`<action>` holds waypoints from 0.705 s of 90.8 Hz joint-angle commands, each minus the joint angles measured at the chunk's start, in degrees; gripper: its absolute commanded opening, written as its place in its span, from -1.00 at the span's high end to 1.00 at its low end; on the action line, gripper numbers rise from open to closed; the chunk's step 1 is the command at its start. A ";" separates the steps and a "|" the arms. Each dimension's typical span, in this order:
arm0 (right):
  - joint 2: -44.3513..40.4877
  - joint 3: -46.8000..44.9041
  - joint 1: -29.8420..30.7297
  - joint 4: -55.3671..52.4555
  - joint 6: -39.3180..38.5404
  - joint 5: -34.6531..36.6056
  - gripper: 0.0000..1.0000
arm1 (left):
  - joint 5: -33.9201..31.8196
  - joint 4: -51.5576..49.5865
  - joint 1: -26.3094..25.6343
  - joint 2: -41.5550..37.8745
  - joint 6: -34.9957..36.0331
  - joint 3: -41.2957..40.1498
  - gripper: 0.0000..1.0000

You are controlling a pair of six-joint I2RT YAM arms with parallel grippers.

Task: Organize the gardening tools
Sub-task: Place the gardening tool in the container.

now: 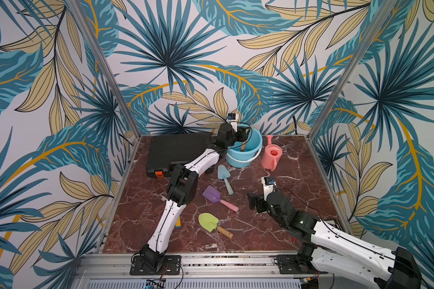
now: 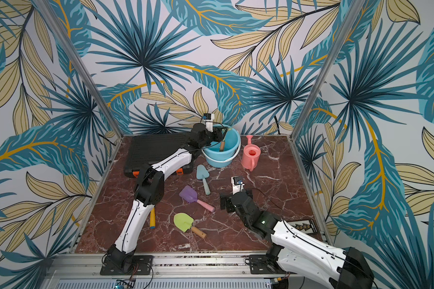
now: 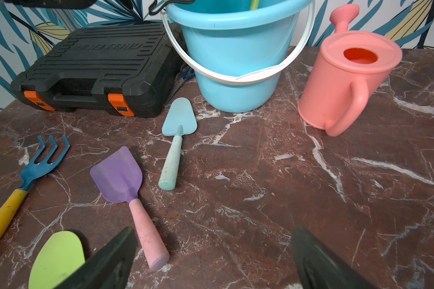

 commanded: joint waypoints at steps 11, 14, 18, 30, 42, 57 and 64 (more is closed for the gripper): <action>0.55 0.22 0.11 0.33 0.04 0.29 -0.99 | 0.81 2.52 1.06 -9.03 0.46 -4.44 -0.47; 0.57 0.22 0.13 0.33 0.04 0.30 -0.99 | 0.74 2.44 1.17 -10.20 0.61 -5.54 -0.51; 0.60 0.21 0.21 0.41 -0.02 0.24 -0.99 | 0.43 2.16 1.17 -12.29 0.79 -6.96 -0.58; 1.60 0.51 0.22 0.55 -0.32 -0.95 -0.99 | -0.02 1.14 1.22 -19.25 0.82 -13.30 -1.00; 4.34 1.46 0.19 0.68 -0.81 -3.86 -0.99 | -1.84 0.77 1.16 -28.26 -0.45 -23.43 -1.00; 8.78 2.68 0.15 0.98 -1.21 -6.33 -0.99 | -7.14 -0.24 0.68 -42.01 -1.28 -39.62 -1.00; 11.28 3.19 0.18 1.81 -1.61 -7.02 -0.97 | -11.02 -3.45 -0.17 -48.81 -0.41 -46.85 -1.00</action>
